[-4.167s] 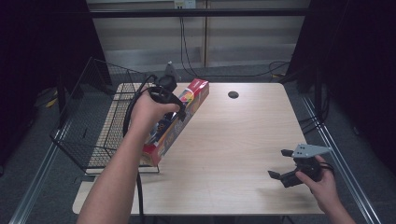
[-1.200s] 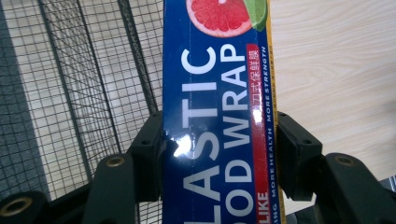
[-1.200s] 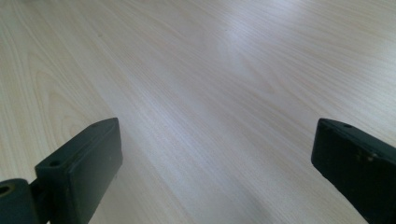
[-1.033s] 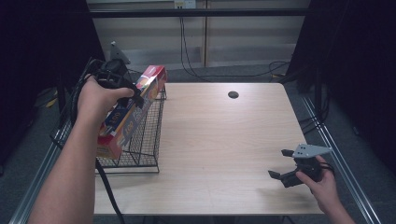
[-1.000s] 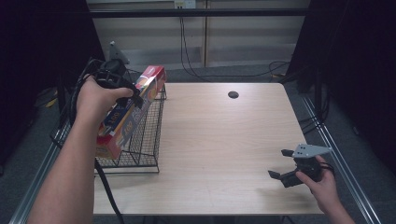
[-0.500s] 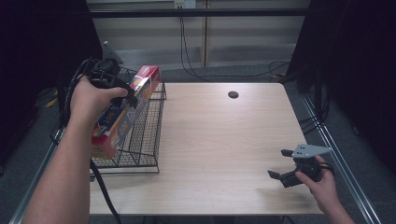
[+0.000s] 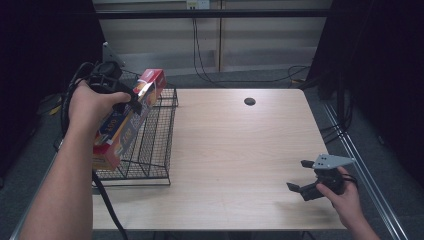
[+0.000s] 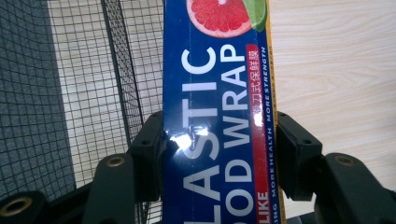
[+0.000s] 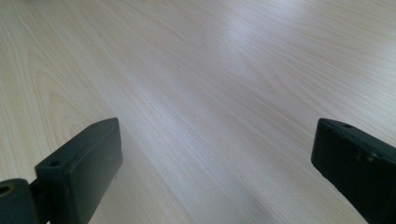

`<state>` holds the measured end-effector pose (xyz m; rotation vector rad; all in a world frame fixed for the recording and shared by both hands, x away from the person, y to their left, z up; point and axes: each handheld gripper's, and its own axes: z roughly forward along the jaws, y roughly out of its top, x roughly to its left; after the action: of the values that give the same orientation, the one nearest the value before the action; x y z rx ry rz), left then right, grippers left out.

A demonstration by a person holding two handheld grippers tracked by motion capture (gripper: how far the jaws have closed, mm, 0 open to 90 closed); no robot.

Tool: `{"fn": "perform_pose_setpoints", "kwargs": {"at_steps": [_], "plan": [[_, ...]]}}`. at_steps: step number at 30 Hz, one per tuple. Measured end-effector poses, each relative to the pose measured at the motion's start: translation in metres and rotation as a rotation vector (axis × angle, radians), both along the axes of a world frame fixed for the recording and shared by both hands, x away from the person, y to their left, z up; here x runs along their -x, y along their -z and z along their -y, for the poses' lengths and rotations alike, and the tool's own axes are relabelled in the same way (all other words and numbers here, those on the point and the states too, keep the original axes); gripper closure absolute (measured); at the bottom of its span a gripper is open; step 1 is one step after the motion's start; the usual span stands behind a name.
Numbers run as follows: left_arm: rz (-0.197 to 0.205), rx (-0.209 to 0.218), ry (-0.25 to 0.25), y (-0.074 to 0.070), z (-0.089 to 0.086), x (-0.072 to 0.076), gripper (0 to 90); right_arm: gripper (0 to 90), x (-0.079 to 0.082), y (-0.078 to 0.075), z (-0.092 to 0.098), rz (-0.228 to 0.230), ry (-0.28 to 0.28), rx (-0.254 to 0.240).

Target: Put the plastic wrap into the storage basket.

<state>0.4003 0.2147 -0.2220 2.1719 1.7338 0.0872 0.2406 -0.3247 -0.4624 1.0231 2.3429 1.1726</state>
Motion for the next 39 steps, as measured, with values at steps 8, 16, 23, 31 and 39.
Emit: {"fn": "perform_pose_setpoints", "kwargs": {"at_steps": [8,16,23,31,39], "plan": [[0.003,-0.001,-0.018,-0.001,-0.008,0.001,44.7,1.8,0.000,0.000,0.000,-0.001,0.001,-0.003],[0.005,0.001,-0.039,-0.001,-0.015,0.002,44.7,1.8,0.000,0.000,0.000,0.003,0.000,-0.004],[0.009,0.000,-0.061,-0.003,-0.018,0.002,44.7,1.8,0.000,0.000,0.000,0.005,0.002,0.000],[0.014,-0.010,-0.064,-0.004,-0.023,0.003,44.7,1.8,0.000,-0.001,0.001,0.008,0.006,-0.002],[0.018,-0.011,-0.101,-0.004,-0.033,0.005,44.6,1.8,-0.001,0.000,-0.001,0.008,0.002,-0.004]]}}
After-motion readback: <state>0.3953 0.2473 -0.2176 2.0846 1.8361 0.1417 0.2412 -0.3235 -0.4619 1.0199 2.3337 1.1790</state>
